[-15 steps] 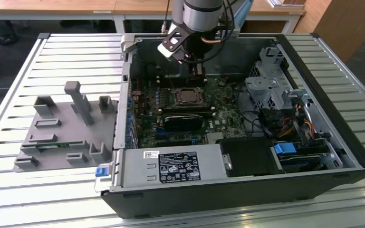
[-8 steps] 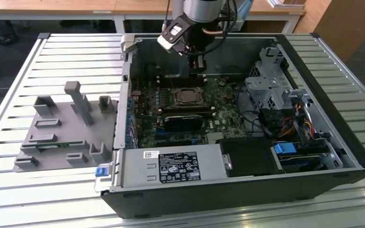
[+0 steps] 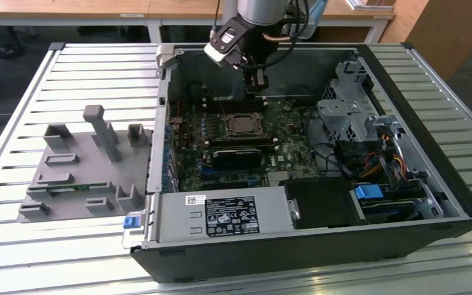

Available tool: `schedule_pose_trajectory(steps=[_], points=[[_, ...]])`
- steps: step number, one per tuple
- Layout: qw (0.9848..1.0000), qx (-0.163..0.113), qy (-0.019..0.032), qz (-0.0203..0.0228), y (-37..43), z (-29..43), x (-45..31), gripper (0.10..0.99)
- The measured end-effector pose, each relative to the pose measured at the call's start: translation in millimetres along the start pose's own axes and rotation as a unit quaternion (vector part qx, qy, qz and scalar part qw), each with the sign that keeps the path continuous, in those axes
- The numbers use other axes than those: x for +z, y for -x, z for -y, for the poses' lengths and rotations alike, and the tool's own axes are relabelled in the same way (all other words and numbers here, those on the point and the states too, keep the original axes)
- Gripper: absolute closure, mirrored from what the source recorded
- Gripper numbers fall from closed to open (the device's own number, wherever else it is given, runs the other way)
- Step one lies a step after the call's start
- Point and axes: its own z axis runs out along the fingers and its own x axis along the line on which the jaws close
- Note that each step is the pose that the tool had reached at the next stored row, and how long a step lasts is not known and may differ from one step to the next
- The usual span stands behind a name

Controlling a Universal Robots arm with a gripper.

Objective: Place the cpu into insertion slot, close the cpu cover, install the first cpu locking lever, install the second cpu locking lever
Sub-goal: 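Install the first cpu locking lever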

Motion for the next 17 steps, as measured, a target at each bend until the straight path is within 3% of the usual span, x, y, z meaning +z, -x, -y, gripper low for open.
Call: schedule_pose_trajectory(steps=[5, 9, 13, 17], points=[[0.999, -0.045, -0.0018, 0.0002, 0.0, 0.0, 0.0, 0.98], [0.9965, -0.083, -0.0033, 0.0003, 0.0, 0.0, 0.1, 0.98], [0.9928, -0.12, -0.0047, 0.0005, 0.0, 0.0, 0.1, 0.98], [0.9879, -0.155, -0.0061, 0.0007, 0.0, 0.0, 0.1, 0.98]])
